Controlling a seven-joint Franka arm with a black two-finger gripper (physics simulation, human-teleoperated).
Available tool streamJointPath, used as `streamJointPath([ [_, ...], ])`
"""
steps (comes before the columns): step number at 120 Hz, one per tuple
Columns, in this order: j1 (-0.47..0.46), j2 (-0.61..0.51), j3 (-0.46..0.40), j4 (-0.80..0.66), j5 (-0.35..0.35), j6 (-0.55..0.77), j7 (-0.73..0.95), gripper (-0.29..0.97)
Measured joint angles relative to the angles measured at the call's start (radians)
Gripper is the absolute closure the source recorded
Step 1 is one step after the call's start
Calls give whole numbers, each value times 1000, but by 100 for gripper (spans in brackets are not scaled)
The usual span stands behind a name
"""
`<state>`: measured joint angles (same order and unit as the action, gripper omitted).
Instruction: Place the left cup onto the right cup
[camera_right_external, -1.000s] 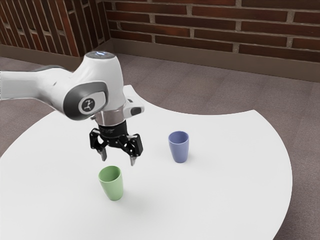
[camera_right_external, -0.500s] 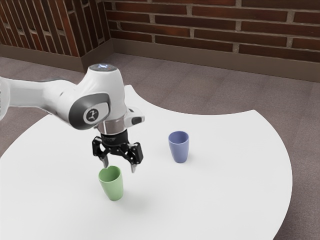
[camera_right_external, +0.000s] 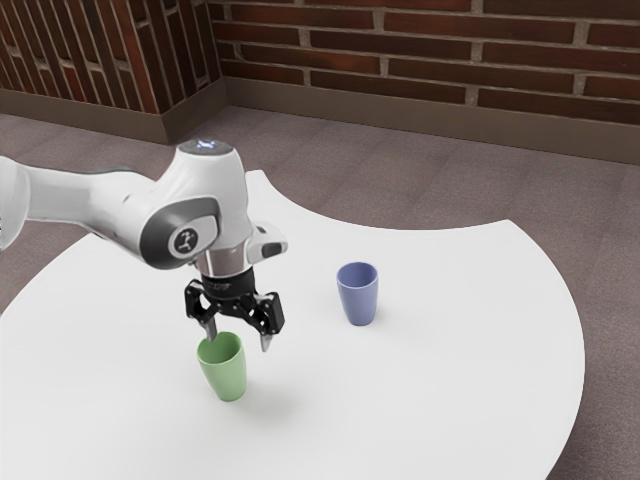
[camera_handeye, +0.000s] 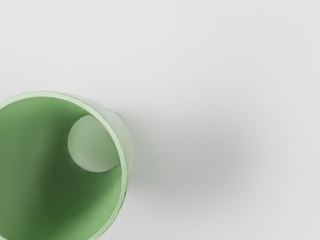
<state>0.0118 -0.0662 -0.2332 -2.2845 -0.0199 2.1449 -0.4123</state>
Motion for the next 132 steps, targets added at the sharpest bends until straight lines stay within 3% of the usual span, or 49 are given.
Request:
streamJointPath([
  [132, 30, 112, 2, 2, 15, 107, 40, 0],
])
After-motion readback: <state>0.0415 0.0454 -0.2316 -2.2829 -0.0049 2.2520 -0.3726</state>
